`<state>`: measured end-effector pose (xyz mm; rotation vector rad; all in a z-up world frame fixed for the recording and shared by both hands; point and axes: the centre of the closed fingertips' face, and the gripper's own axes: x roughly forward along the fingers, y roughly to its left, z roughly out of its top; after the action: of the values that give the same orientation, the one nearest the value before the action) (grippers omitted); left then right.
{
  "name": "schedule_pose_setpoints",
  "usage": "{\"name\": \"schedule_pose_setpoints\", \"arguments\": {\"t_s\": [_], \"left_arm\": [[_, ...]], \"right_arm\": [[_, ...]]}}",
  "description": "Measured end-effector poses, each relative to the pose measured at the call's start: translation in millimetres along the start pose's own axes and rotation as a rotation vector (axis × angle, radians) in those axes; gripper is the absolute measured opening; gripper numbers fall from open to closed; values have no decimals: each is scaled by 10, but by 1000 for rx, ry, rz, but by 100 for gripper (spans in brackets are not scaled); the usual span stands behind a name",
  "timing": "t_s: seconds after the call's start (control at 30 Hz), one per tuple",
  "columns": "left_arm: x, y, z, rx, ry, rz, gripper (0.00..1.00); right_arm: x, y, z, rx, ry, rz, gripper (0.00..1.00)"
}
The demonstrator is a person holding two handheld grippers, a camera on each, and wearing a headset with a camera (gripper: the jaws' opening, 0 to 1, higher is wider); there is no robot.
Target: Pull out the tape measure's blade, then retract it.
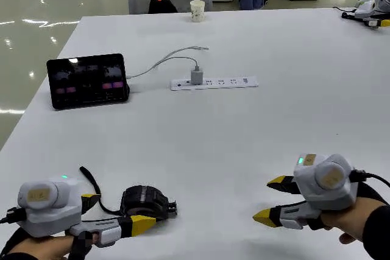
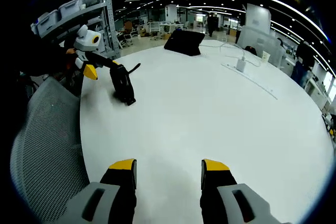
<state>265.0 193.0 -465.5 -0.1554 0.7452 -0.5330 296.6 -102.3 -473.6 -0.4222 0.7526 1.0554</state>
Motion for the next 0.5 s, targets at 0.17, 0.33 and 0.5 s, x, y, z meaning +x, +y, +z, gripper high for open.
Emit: {"name": "schedule_pose_setpoints", "arguments": {"t_s": [0.17,0.33,0.5], "left_arm": [[-166,10,-118,73,78,-32,99],[-335,20,-192,125,132,-58,99],[-506,113,-161,134,136,-47,99]], "right_arm": [[-196,-151,-263,50,31,-43,55],[-381,-247,-465,83,43,-74,58],[-539,-281,-607,108,36,-90,63]]}}
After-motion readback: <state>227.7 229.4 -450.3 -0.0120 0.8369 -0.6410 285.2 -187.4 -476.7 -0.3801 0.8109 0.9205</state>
